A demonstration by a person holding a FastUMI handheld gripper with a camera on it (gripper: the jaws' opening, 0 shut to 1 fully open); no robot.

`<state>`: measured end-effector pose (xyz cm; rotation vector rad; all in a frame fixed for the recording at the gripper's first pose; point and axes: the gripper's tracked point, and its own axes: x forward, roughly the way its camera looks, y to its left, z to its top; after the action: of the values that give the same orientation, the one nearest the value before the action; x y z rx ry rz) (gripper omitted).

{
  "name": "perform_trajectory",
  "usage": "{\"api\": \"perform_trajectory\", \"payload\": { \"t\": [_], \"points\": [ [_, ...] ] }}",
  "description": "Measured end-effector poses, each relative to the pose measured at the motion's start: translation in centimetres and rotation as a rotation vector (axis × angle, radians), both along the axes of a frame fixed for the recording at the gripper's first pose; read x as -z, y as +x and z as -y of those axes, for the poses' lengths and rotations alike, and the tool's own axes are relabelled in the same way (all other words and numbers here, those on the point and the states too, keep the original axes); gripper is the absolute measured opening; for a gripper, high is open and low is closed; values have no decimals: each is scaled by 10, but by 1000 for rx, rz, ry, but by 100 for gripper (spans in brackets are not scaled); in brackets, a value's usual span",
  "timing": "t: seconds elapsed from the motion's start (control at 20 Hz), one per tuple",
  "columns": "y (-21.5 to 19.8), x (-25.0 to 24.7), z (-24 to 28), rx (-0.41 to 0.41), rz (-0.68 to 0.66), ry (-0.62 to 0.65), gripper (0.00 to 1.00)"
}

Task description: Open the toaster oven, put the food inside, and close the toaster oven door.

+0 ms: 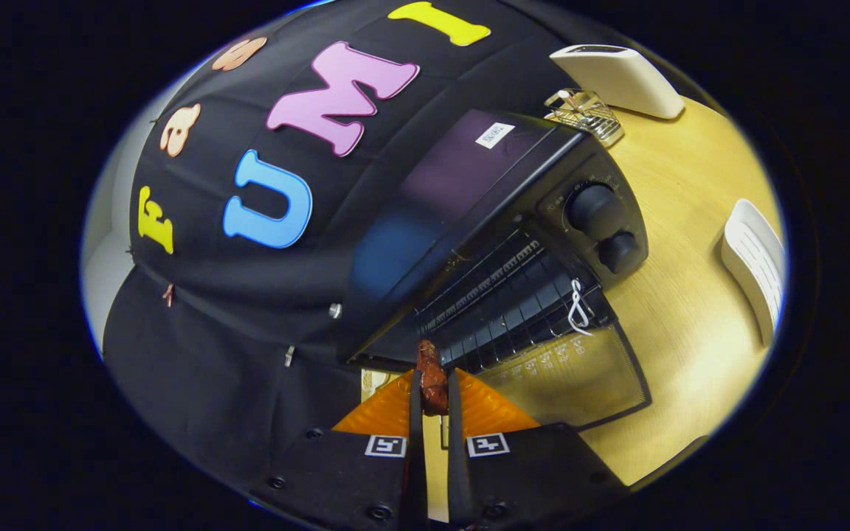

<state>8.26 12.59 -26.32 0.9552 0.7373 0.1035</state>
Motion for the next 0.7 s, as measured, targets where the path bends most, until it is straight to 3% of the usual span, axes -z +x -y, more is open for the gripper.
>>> {"api": "perform_trajectory", "payload": {
  "t": [0.35,0.6,0.7],
  "points": [
    [51,34,3,130,-4,18,15],
    [59,55,6,146,-17,-53,15],
    [57,64,12,138,-36,-140,18]
  ]
}}
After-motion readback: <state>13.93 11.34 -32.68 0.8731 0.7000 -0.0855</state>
